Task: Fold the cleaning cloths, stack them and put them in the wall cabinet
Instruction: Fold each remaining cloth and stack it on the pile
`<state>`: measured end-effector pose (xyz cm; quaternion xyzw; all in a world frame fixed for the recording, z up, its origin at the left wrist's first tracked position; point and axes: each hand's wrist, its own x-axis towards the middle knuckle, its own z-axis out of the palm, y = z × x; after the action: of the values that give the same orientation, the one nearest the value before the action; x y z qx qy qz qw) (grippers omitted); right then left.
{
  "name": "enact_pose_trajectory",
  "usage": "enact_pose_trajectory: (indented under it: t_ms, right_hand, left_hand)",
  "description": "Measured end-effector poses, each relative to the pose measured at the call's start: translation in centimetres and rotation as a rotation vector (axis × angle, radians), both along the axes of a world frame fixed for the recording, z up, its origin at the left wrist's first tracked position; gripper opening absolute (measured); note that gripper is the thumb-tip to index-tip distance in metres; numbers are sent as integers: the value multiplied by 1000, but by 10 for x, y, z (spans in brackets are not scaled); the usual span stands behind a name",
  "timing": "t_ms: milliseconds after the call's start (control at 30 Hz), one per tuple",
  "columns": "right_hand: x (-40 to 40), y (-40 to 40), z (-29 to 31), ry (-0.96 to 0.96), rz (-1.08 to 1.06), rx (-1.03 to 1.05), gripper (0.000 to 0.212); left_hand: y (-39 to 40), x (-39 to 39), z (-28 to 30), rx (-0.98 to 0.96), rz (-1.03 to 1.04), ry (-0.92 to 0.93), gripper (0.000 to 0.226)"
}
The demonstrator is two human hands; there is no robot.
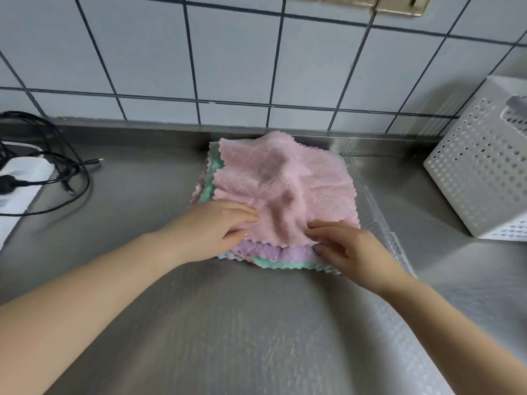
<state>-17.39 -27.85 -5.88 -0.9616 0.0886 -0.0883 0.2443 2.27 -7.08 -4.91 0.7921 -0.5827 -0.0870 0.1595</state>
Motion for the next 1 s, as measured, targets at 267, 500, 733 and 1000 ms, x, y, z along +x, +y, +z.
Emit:
enact_pose_trajectory:
  t_ms: [267,500,733,1000]
  right_hand:
    - [-4,11,-4,-161,-153,-111,16]
    - [-8,13,9,49,-312,-343,24]
    - [-53,24,65,-342,-383,-180,20]
    - [-145,73,53,-164,-161,-158,8]
  left_hand:
    - [6,-17,-5,-24,52,-194,34]
    - [4,-35,5,22,339,-327,23]
    - [23,-77,56,-110,386,-376,26]
    - [120,-158,65,-11,190,-316,31]
